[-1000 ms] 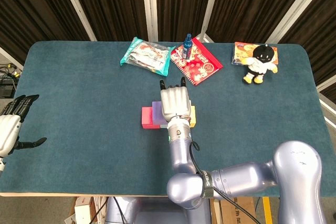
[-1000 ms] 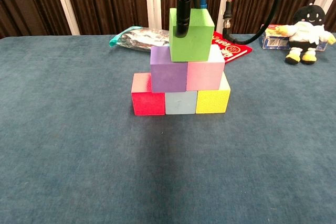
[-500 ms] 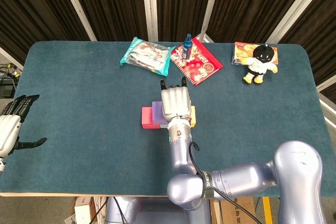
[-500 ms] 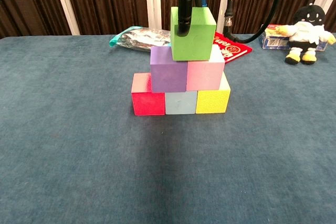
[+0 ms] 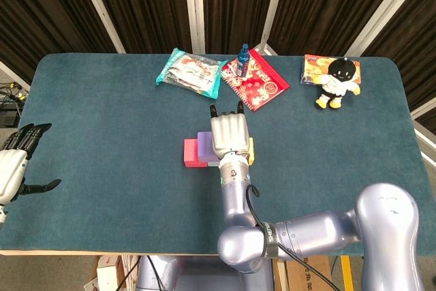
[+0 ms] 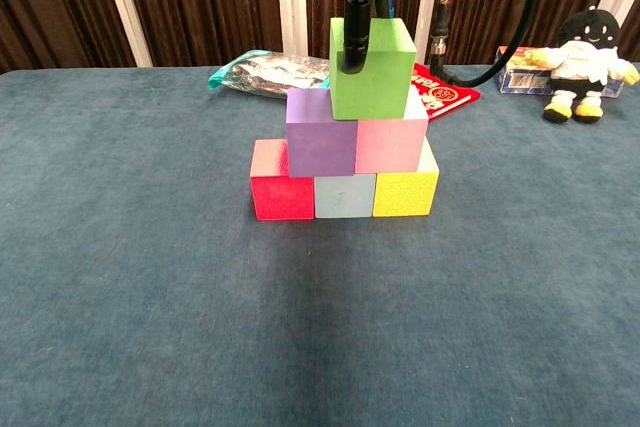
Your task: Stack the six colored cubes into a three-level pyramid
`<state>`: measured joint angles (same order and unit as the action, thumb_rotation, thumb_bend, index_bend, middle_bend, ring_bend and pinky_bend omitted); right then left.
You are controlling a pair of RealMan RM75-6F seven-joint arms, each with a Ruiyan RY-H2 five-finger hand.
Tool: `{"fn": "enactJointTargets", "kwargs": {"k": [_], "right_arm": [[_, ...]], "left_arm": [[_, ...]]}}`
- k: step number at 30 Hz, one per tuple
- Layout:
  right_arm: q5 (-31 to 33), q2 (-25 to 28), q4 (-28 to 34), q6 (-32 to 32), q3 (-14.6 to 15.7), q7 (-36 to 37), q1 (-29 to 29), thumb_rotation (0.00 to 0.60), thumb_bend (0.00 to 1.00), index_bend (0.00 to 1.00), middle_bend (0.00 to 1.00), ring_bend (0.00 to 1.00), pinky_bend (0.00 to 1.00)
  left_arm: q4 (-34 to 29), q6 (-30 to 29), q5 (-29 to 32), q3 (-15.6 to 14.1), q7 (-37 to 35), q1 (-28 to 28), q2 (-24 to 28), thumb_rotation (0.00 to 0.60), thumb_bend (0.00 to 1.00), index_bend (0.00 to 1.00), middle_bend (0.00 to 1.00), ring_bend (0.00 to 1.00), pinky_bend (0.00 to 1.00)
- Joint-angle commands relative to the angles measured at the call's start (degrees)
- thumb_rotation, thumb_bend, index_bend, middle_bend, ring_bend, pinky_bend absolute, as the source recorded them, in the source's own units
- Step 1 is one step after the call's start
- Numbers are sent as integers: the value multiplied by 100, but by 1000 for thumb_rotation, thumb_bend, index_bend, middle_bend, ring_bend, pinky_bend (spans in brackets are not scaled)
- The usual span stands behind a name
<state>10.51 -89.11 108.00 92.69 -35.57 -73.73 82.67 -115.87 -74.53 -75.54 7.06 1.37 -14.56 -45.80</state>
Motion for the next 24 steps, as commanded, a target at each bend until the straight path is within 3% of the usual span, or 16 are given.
{"fn": "enactJointTargets", "kwargs": {"k": [1,11,24], "right_arm": [[-14,-5,-6,-5,3,4,-2,600,294,0,416,342,52],[-100,-32,-25,-65,34,44,-27,600,295,0,411,342,52],[-265,-40,-13,-124,67,137,-67,600,294,0,287,342,52]], "left_arm": [[3,5,3,-1,3,-2,0,600,127,0,66,40,89],[11,23,12,-6,18,-9,-8,600,127,0,66,40,88],[14,31,11,-13,20,-11,-8,600,127,0,66,40,89]]}}
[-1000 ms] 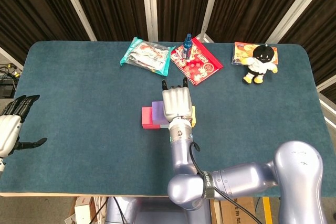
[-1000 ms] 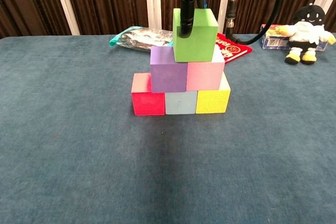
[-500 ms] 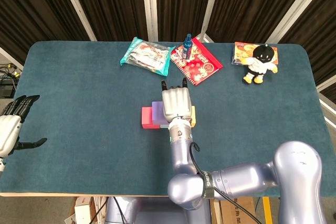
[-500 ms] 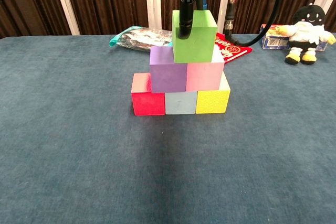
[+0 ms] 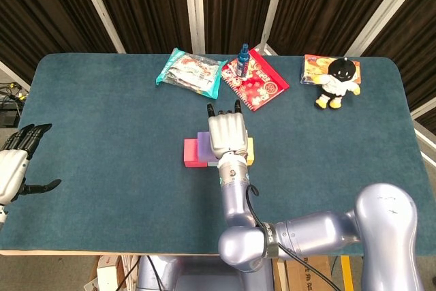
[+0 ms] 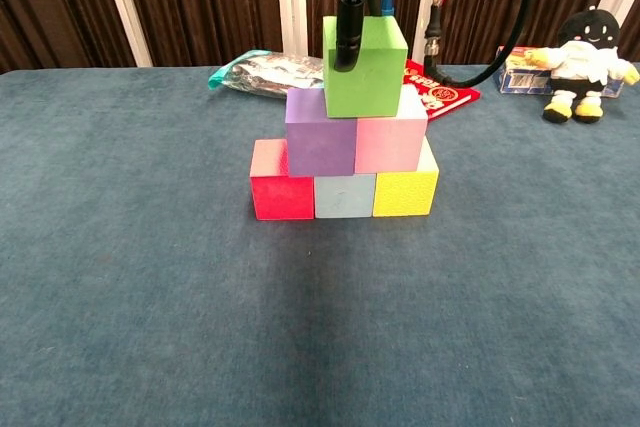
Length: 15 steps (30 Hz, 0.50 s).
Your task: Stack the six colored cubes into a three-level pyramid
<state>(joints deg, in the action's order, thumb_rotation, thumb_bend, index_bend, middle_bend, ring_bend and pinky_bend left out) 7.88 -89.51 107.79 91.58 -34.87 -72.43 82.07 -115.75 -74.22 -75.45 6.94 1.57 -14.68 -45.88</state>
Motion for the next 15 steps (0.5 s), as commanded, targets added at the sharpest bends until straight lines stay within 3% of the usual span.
{"fn": "enactJointTargets", "kwargs": {"k": [1,15], "right_arm": [[-5,5,13,-19,-7,14,-13,600,294,0,284,342,52],[88,51,56,-60,7,-75,-31,600,294,0,229,315,52]], "left_arm": [[1,1,1,-1,1,0,2,600,127,0,66,40,89],[0,20,16,-3,-3,-5,11,600,127,0,66,40,89]]}}
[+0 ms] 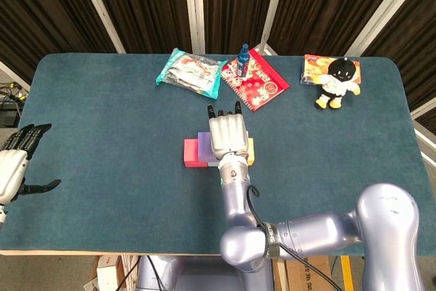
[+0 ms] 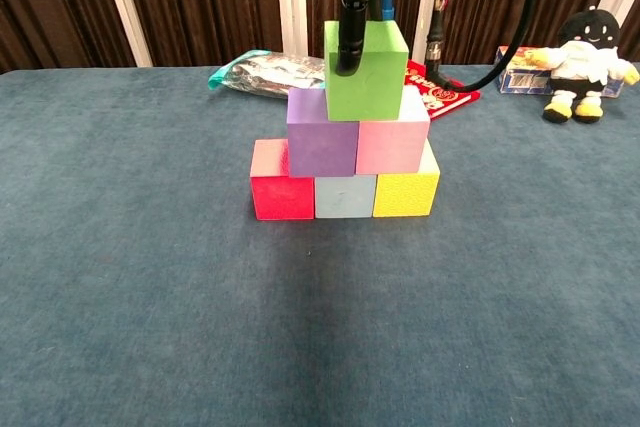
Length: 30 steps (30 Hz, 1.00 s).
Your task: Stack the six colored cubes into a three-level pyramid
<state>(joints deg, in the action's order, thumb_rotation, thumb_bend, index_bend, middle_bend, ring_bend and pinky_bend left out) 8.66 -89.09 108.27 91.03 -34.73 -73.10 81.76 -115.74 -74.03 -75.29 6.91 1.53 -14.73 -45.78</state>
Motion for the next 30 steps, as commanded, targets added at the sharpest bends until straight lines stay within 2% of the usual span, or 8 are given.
{"fn": "enactJointTargets", "kwargs": {"k": [1,30], "right_arm": [[6,12,11,-10,-12,-7,2,600,294,0,226,312,52],[-15,72,220,101,-46,41,33,600,294,0,132,219,52]], "left_arm": [[-1,2,0,0,-1,-1,0,600,127,0,66,40,89],[-21,-49,-51,7,-78,25,50,600,127,0,66,40,88]]}}
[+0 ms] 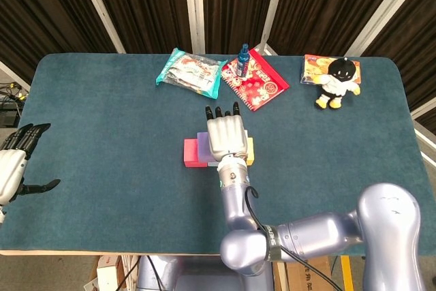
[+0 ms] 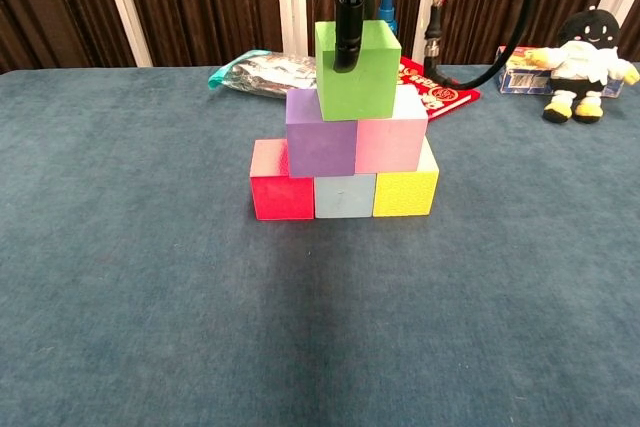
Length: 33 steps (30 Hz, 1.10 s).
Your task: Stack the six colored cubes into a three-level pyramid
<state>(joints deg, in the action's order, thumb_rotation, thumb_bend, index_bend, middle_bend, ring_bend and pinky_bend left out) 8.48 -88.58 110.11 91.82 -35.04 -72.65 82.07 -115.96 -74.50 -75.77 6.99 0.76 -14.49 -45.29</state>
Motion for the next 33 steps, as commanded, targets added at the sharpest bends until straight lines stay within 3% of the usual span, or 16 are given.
{"fn": "enactJointTargets", "kwargs": {"k": [1,10,16,24,33], "right_arm": [[8,32,60,36,-23,-11,5,600,294,0,121,208,52],[95,345,795,422,-152,-119,-15,600,295,0,17,91,51],[-428,794,1420,592,145,179,-440,600,294,0,0,20,19],[-2377,1584,2039,412,1325,1646,-1891,600,294,0,0,5,11],[-4842,2427,1735,-117,2911,3956,-3863,600,293,0,0,1,0]], "left_arm": [[1,0,-3,0,-2,1,2,600,127,0,66,40,89],[-12,-48,-35,12,-49,20,25,600,127,0,66,40,89],[-16,-91,-93,0,-97,51,42,600,127,0,57,40,89],[56,-176,-139,-36,-81,110,-36,600,127,0,47,39,89],[273,-366,-248,-120,21,222,-353,600,127,0,37,35,88]]}}
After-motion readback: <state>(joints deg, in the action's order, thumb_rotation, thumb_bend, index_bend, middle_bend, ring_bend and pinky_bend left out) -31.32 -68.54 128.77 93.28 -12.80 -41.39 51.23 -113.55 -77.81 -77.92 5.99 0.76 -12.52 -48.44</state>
